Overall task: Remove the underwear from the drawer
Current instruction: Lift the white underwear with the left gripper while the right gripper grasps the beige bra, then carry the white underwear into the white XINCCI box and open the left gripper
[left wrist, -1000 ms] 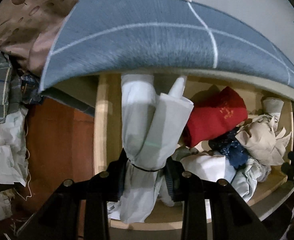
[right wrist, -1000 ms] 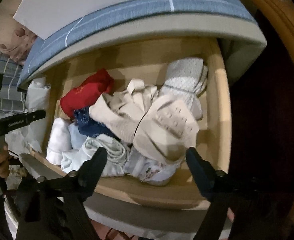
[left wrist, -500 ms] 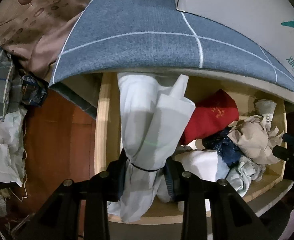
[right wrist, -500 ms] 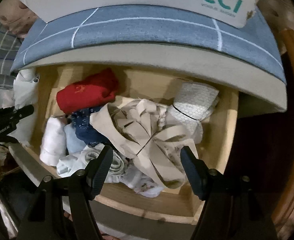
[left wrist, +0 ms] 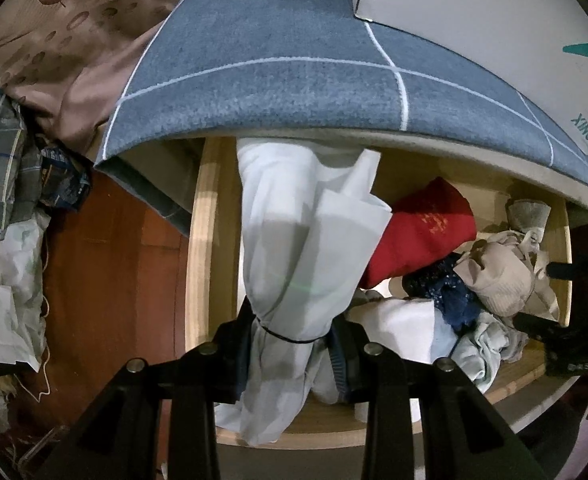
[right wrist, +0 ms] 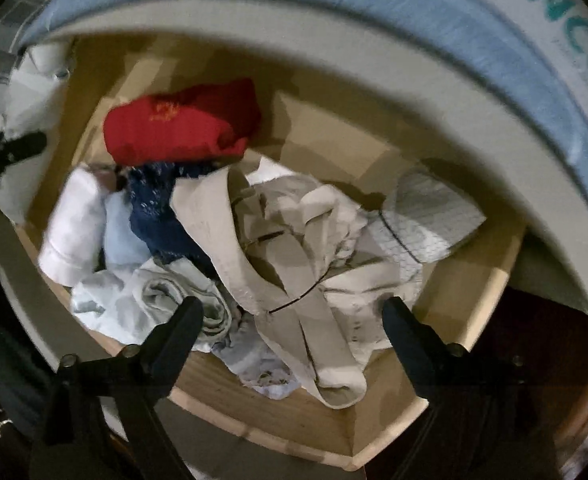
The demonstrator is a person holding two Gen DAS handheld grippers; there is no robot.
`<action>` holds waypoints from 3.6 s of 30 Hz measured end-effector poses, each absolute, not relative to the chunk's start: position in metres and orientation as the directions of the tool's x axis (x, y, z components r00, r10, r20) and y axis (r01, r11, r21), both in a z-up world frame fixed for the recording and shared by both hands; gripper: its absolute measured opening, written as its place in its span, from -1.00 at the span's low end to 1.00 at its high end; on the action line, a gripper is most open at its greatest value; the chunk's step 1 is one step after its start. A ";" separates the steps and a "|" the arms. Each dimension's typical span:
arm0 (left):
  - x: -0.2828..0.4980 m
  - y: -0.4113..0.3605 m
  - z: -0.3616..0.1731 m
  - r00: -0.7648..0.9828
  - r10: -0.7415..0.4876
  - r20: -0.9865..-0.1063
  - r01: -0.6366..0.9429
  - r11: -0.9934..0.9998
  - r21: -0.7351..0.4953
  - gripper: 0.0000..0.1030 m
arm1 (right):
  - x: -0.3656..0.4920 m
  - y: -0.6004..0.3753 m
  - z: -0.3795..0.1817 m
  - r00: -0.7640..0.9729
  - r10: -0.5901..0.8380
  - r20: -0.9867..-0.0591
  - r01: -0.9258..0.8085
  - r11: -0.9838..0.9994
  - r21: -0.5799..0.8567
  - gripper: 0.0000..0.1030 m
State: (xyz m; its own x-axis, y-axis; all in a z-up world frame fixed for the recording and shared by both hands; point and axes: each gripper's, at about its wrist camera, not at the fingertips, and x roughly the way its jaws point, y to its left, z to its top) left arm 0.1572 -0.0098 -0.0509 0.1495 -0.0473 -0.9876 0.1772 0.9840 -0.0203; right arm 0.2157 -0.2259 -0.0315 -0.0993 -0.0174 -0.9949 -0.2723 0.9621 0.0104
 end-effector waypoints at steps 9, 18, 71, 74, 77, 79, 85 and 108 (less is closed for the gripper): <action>0.156 -0.012 -0.055 0.149 -0.046 -0.988 0.180 0.983 -0.019 -0.36 | 0.220 -0.220 -0.060 -0.083 -0.059 -0.995 -0.263 0.964 -0.035 0.70; 0.153 -0.009 -0.052 0.155 -0.058 -0.986 0.177 0.984 -0.030 -0.36 | 0.204 -0.207 -0.080 -0.014 -0.114 -0.993 -0.235 0.966 -0.108 0.67; 0.214 -0.076 0.188 0.500 -0.229 -0.835 0.319 0.945 -0.068 -0.36 | 0.137 -0.318 -0.062 -0.015 0.089 -0.996 0.178 0.980 0.085 0.22; 0.238 -0.096 0.187 0.509 -0.232 -0.829 0.332 0.941 -0.060 -0.36 | 0.138 -0.316 -0.063 -0.016 0.087 -0.996 0.181 0.980 0.083 0.22; 0.266 -0.115 0.175 0.502 -0.232 -0.833 0.332 0.941 -0.062 -0.36 | 0.138 -0.315 -0.063 -0.014 0.088 -0.996 0.191 0.978 0.084 0.22; 0.278 -0.124 0.166 0.505 -0.233 -0.831 0.328 0.942 -0.065 -0.36 | 0.138 -0.314 -0.064 -0.013 0.089 -0.996 0.199 0.976 0.084 0.22; 0.316 -0.143 0.140 0.507 -0.235 -0.829 0.330 0.942 -0.065 -0.36 | 0.139 -0.316 -0.066 -0.013 0.092 -0.996 0.199 0.976 0.087 0.22; 0.317 -0.138 0.071 0.401 -0.005 -0.916 0.316 0.939 0.133 -0.36 | 0.140 -0.316 -0.066 -0.014 0.091 -0.996 0.196 0.977 0.087 0.26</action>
State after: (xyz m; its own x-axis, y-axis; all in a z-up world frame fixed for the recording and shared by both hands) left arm 0.3169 -0.1382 0.0709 0.4010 -0.0050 -0.9161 0.3163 0.9393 0.1333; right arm 0.1397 -0.3159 -0.0658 -0.0135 0.0915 -0.9957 0.1964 0.9766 0.0871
